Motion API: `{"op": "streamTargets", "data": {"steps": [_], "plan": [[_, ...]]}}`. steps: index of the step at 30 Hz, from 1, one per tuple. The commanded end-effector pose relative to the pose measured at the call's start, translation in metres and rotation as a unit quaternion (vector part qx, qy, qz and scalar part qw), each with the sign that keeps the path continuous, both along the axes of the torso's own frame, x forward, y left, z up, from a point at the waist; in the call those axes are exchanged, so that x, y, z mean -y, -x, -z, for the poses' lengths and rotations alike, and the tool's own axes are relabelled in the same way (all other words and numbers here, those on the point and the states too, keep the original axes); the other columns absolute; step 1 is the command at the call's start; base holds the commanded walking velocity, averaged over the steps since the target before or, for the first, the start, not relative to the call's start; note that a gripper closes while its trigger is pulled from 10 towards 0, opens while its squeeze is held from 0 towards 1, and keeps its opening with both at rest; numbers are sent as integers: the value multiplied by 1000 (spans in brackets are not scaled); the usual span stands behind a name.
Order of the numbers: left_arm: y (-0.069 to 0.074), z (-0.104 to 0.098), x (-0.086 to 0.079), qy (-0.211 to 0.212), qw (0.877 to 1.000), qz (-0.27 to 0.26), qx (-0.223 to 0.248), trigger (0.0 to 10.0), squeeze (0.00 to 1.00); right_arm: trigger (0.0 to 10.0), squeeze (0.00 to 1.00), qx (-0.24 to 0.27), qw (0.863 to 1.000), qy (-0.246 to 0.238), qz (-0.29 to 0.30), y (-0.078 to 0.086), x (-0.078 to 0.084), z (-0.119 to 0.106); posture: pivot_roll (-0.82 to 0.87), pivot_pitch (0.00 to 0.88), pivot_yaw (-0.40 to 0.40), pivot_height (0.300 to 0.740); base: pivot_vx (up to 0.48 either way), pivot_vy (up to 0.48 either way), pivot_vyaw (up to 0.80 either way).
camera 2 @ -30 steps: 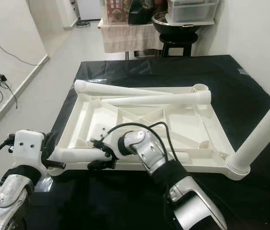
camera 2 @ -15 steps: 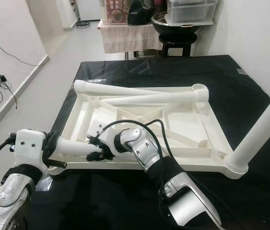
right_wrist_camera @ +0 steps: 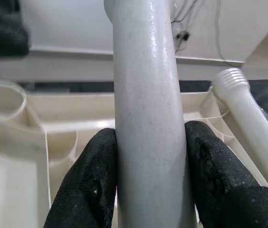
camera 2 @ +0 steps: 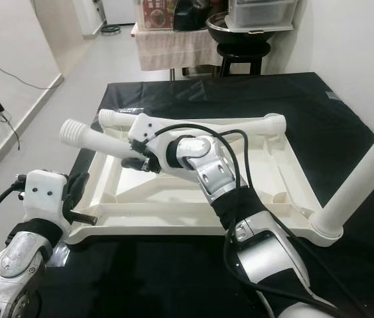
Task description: Building children table
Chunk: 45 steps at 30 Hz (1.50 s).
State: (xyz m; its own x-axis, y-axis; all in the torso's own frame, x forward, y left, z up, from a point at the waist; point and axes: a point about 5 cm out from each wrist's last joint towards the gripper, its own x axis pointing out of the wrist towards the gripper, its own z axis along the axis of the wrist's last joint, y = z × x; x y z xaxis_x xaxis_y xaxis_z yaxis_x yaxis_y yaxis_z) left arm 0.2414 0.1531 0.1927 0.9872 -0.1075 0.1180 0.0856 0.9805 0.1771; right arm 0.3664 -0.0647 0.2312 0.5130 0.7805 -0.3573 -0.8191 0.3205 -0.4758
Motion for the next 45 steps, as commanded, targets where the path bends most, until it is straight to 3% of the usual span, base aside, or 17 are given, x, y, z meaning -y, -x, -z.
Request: {"op": "streamTargets", "data": {"steps": [1, 3, 6, 8, 9, 11, 12, 13, 14, 17, 19, 21, 22, 23, 34, 35, 45], "plan": [[-1, 1, -1, -12, 1000, 3, -3, 10000, 0, 0, 0, 32, 999, 16, -21, 2, -6, -11, -19, 63, 44, 740, 0, 0, 0], [-3, -2, 1, -27, 1000, 15, 3, 10000, 0, 0, 0, 79, 994, 73, -13, -2, -1, -13, -23, 60, 44, 740, 0, 0, 0], [-8, -14, 5, -67, 997, 36, 28, 10000, 0, 0, 0, 160, 972, 169, 6, -10, 2, -16, -25, 51, 43, 740, 0, 0, 0], [-11, -20, 5, -92, 994, 43, 40, 10000, 0, 0, 0, 194, 956, 220, 9, -13, 4, -15, -27, 45, 43, 740, 0, 0, 0], [-11, -20, 5, -92, 994, 43, 40, 10000, 0, 0, 0, 194, 956, 220, 9, -13, 4, -15, -27, 45, 43, 740, 0, 0, 0], [-17, -31, 5, -165, 983, 54, 61, 10000, 0, 0, 0, 230, 929, 289, 8, -17, 5, -13, -26, 38, 38, 740, 0, 0, 0], [-17, -31, 5, -165, 983, 54, 61, 10000, 0, 0, 0, 230, 929, 289, 8, -17, 5, -13, -26, 38, 38, 740, 0, 0, 0], [-20, -36, 4, -221, 971, 59, 70, 10000, 0, 0, 0, 239, 916, 322, 2, -17, 6, -11, -25, 34, 35, 740, 0, 0, 0], [-20, -36, 4, -221, 971, 59, 70, 10000, 0, 0, 0, 239, 916, 322, 2, -17, 6, -11, -25, 34, 35, 740, 0, 0, 0], [-30, -52, -3, -351, 930, 66, 90, 10000, 0, 0, 0, 243, 906, 346, -16, -14, 1, -6, -24, 25, 39, 740, 0, 0, 0], [-30, -52, -3, -351, 930, 66, 90, 10000, 0, 0, 0, 243, 906, 346, -16, -14, 1, -6, -24, 25, 39, 740, 0, 0, 0], [-36, -58, -6, -387, 915, 75, 90, 10000, 0, 0, 0, 241, 907, 346, -24, -13, -2, -1, -23, 19, 37, 740, 0, 0, 0], [-36, -58, -6, -387, 915, 75, 90, 10000, 0, 0, 0, 241, 907, 346, -24, -13, -2, -1, -23, 19, 37, 740, 0, 0, 0], [-40, -57, -7, -412, 903, 92, 79, 10000, 0, 0, 0, 242, 904, 353, -24, -15, -1, 2, -45, 14, 38, 740, 0, 0, 0], [-47, -44, -7, -450, 885, 106, 49, 10000, 0, 0, 0, 249, 899, 361, -4, -22, 2, 1, -55, 12, 49, 740, 0, 0, 0], [-49, -44, -9, -459, 881, 102, 49, 10000, 1000, 10000, 0, 237, 901, 362, -1, -22, 2, 2, -55, 15, 53, 740, 0, 0, 0], [-68, -35, -12, -517, 849, 110, 18, 10000, 1000, 10000, 0, 243, 903, 354, -5, -22, -5, 0, -43, 13, 57, 740, 0, 0, 0]]}}
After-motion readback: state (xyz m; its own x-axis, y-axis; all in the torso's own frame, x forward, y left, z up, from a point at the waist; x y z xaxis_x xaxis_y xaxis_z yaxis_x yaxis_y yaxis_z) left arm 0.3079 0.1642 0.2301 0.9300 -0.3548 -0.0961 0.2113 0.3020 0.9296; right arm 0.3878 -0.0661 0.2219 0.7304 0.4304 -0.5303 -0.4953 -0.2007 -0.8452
